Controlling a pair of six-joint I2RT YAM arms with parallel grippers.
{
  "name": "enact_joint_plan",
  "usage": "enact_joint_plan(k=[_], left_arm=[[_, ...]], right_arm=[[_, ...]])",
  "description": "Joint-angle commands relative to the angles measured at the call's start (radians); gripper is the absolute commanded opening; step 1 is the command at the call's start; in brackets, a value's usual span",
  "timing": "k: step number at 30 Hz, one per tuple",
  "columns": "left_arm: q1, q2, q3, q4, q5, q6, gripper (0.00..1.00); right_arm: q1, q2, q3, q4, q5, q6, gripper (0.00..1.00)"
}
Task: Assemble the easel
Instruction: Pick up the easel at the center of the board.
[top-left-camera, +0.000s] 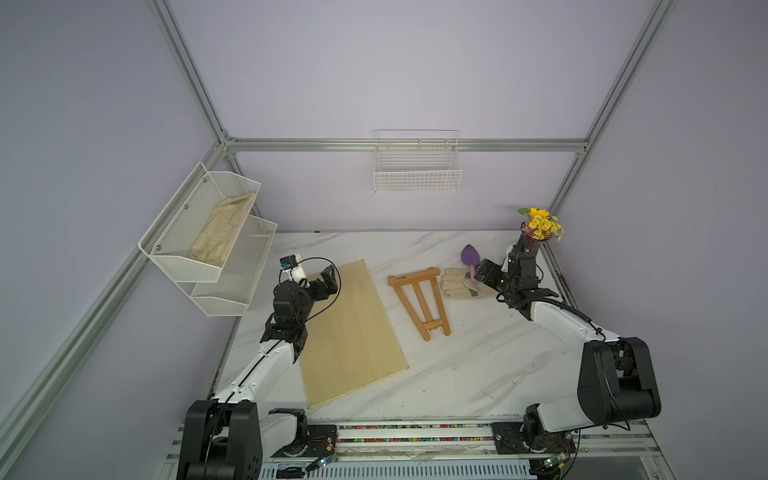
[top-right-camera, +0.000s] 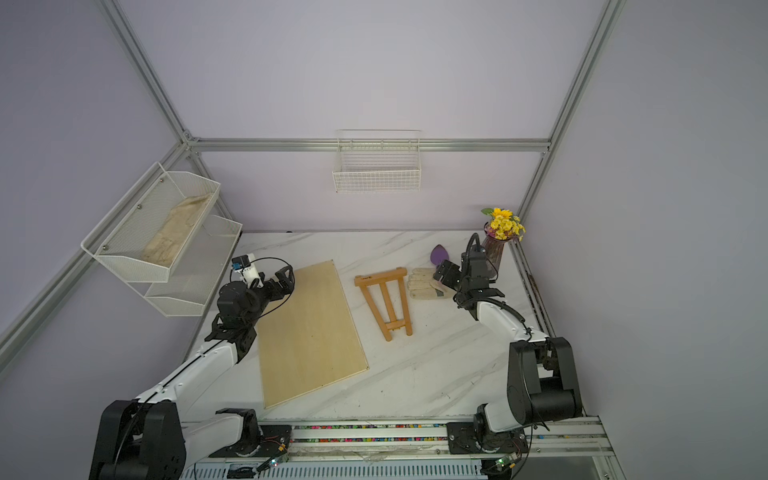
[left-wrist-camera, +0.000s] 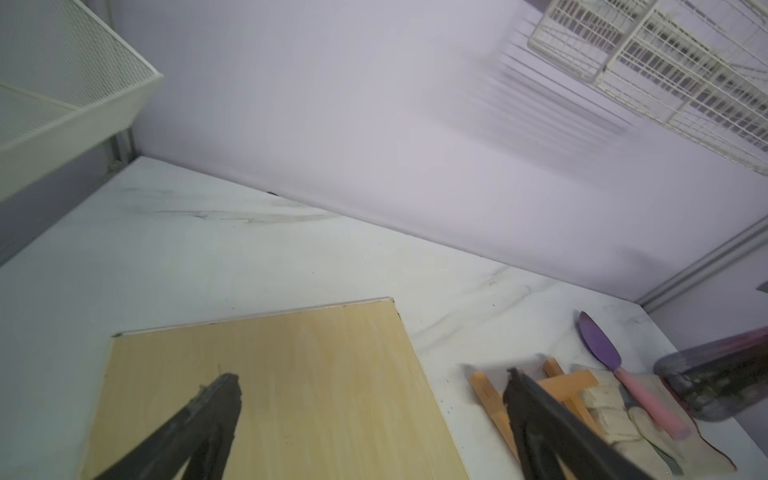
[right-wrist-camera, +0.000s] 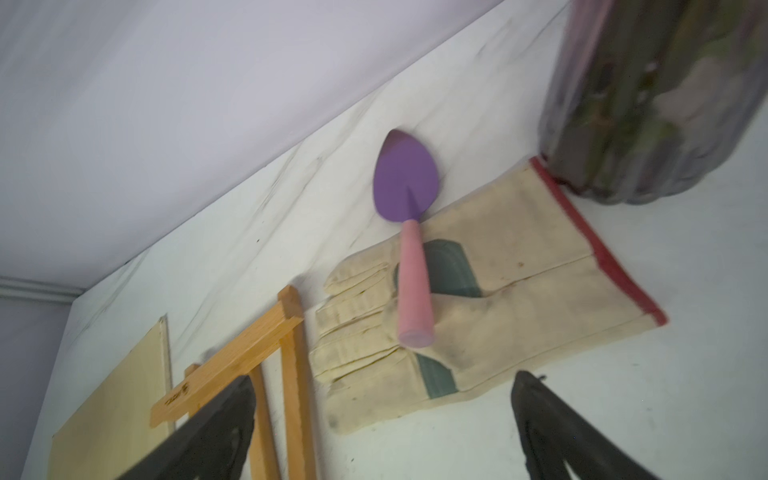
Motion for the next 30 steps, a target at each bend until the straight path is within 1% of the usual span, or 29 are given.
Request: enact_joint_plan(k=[1,3,7,11,14,16,20,23,30], left_arm=[[-0.081,0.021,0.069,-0.078,0.067,0.009,1.00],[-0.149,0.045,0.101,-0.138,0.026,0.046,1.00],[-0.249,0.137,0.221,-0.287,0.010,0.155,1.00],[-0.299,0.278,0.351,-0.383,0.021,0.278,1.00],[-0.324,0.387,0.471,-0.446,0.048,0.365,1.00],[-0.339,0.470,0.566,-0.503,0.047,0.423,1.00],[-0.354,0.615,0.744,-0.609,0.064,0.516,1.00],[-0.359,0.710,0.850,-0.656,0.096,0.566,1.00],[-0.379,0.906,1.072,-0.782,0.101,0.644,1.00]], right_arm=[[0.107,0.018,0.051,-0.198,0.017,-0.008,0.97],[0.154,0.025,0.060,-0.238,0.021,0.017,0.97],[0.282,0.049,0.068,-0.310,0.086,0.070,0.97],[0.365,0.072,0.050,-0.302,0.084,0.121,0.97],[0.420,0.087,0.044,-0.299,0.124,0.126,0.97],[0.438,0.097,0.042,-0.292,0.126,0.122,0.97],[0.440,0.095,0.014,-0.257,0.129,0.116,0.97],[0.440,0.102,0.007,-0.237,0.113,0.106,0.97],[0.440,0.106,0.006,-0.214,0.097,0.093,0.97]])
